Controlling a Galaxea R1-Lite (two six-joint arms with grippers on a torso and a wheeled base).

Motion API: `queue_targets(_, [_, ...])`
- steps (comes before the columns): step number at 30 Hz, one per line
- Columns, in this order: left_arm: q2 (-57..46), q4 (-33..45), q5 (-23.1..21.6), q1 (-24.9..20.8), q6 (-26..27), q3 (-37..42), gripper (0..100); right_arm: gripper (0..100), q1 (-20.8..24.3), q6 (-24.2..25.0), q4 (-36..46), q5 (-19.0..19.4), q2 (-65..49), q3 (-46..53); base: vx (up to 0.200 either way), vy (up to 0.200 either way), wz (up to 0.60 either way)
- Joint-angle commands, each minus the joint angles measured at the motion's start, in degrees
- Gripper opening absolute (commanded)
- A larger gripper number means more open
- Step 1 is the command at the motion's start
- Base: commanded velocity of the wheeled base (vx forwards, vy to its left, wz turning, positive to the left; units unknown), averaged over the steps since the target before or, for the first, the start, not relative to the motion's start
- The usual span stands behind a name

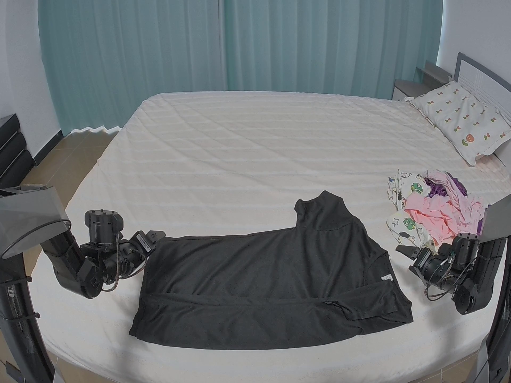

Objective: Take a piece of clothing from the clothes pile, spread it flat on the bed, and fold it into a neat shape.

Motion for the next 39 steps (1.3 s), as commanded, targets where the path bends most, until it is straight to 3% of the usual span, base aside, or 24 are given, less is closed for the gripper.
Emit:
queue_targets(1, [5.3, 0.2, 0.2, 0.2, 2.4, -6.1, 100, 100, 0.1, 0.0, -0.6, 0.1, -0.4, 0.6, 0.000, 0.000, 0.00])
queue_targets(9, [11.5, 0.1, -0.6, 1.7, 10.7, -12.5, 100, 100, 0.6, -0.4, -0.6, -0.1, -0.4, 1.0, 0.000, 0.000, 0.00])
queue_targets(14, [12.7, 0.3, -1.2, 2.3, 11.9, -14.7, 100, 100, 0.9, -0.3, -0.6, -0.2, -0.3, 1.0, 0.000, 0.000, 0.00])
queue_targets(18, [12.6, 0.4, -6.3, 3.3, 12.0, -14.8, 100, 100, 1.2, -0.5, -0.6, -0.2, -0.1, 1.0, 0.000, 0.000, 0.00])
queue_targets(19, [12.6, 0.4, -7.5, 3.5, 11.9, -14.8, 0, 100, 1.5, -0.4, -0.6, -0.2, -0.1, 1.0, 0.000, 0.000, 0.00])
queue_targets(21, [12.6, 0.4, -7.7, 3.5, 11.9, -14.8, 0, 100, 1.6, -0.5, -0.6, -0.2, -0.1, 1.0, 0.000, 0.000, 0.00])
queue_targets(22, [12.6, 0.5, -10.1, 3.9, 12.0, -14.7, 0, 100, 2.4, -0.5, -0.6, -0.2, 0.0, 0.9, 0.000, 0.000, 0.00])
queue_targets(30, [12.1, 0.4, -10.6, 5.7, 12.1, -14.9, 0, 100, 6.0, -1.8, 0.6, -1.0, -1.0, -3.3, 0.000, 0.000, 0.00])
queue_targets(35, [10.4, 0.4, -10.1, 6.1, 12.2, -14.7, 0, 100, 9.9, -2.4, 12.6, -1.1, -2.3, -15.4, 0.000, 0.000, 0.00])
queue_targets(39, [9.3, 0.4, -10.0, 6.0, 12.2, -13.9, 0, 100, 12.0, -6.1, 20.4, -1.2, -1.4, -24.7, 0.000, 0.000, 0.00])
